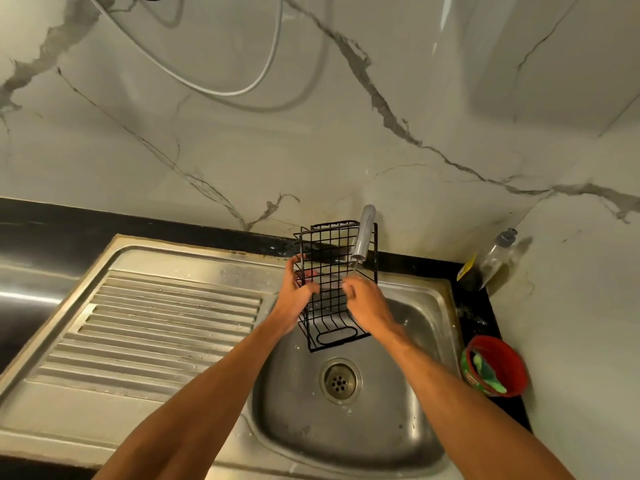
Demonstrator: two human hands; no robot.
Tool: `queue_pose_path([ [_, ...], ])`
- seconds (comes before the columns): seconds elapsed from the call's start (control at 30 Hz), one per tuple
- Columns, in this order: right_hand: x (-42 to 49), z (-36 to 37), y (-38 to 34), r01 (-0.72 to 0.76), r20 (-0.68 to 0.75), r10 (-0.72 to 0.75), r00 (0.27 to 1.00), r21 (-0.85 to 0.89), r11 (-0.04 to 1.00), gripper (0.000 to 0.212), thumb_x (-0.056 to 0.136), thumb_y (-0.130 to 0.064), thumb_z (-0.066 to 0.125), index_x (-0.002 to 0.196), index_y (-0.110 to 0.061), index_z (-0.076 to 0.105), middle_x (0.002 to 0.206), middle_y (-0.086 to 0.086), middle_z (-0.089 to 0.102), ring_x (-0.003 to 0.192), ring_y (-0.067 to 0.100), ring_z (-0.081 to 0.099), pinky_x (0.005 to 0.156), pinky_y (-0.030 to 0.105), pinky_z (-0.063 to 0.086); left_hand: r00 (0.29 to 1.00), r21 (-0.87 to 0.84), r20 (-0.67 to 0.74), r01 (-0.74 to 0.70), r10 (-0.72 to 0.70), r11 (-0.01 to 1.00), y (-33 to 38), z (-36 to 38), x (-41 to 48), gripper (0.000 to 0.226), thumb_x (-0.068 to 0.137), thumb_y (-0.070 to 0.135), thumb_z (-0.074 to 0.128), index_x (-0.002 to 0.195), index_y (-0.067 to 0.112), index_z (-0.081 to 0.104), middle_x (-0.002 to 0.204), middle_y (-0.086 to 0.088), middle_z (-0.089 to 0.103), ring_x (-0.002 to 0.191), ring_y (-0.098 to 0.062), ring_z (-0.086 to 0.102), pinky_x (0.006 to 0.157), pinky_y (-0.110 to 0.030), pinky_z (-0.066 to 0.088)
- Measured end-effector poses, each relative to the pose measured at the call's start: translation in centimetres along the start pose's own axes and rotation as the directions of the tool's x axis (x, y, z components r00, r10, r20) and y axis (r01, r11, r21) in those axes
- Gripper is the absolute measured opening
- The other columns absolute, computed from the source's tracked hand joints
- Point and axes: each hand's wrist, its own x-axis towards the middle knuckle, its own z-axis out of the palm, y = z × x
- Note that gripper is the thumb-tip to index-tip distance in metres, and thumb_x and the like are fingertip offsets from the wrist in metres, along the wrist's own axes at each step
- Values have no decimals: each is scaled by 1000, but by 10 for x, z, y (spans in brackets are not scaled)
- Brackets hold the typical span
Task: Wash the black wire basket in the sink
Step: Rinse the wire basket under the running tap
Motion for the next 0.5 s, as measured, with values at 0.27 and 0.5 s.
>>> queue_pose_path([
  [0.27, -33, 46, 16, 114, 222, -29, 975, -378, 919, 54, 107, -43, 17, 152, -16, 32, 164, 9, 18, 151, 23, 17, 122, 40, -3, 994, -51, -112, 4, -9, 999, -12, -6, 8, 76, 86, -11, 61, 148, 24, 34, 124, -8, 64, 115, -22, 60, 96, -40, 49],
  [0.5, -40, 52, 14, 110, 269, -17, 963, -337, 935, 51, 107, -43, 13, 150, -31, 38, 164, 2, 20, 153, 21, 8, 123, 45, -7, 990, -118, -141, 11, -28, 993, -12, -9, 7, 75, 87, -6, 63, 148, 28, 35, 129, -6, 62, 122, -25, 58, 110, -58, 44],
])
